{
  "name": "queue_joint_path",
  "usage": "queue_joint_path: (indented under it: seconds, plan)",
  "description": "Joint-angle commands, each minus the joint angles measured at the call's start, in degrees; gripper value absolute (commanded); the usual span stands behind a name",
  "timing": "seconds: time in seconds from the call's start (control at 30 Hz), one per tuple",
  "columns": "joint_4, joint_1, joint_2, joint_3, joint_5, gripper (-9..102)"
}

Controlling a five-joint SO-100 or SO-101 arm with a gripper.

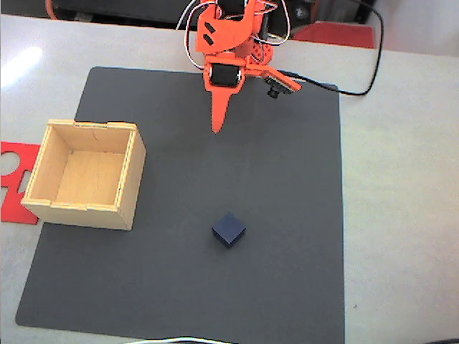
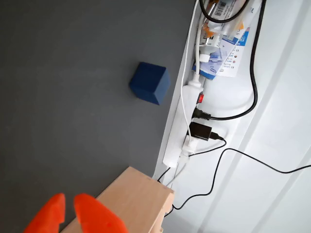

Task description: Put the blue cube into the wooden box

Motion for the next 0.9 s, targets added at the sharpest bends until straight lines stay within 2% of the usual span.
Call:
queue_joint_path:
  seconds: [0.0,0.73,0.87]
  plan:
    - [0.97,-7.47,0.88,-0.09,-8.79,0]
    - [0.97,-7.38,0.88,-0.09,-8.70,0]
    - [-0.18,-5.19,0.97,-0.09,-5.98,12]
